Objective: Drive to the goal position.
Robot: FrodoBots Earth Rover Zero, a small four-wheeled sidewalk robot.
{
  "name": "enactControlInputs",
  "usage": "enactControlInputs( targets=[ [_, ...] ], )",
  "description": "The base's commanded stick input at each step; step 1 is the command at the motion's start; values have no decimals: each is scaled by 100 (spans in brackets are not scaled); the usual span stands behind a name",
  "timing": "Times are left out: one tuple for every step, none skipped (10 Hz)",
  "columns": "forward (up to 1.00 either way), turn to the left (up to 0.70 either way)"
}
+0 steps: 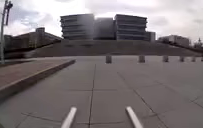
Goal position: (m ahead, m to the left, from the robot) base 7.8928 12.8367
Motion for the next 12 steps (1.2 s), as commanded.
enactControlInputs(
  targets=[
    [100, 0],
    [100, 0],
    [100, 0],
    [100, 0],
    [100, 0],
    [100, 0],
    [100, 0],
    [100, 0],
    [100, 0],
    [100, 0],
    [100, 0],
    [100, 0]
  ],
)
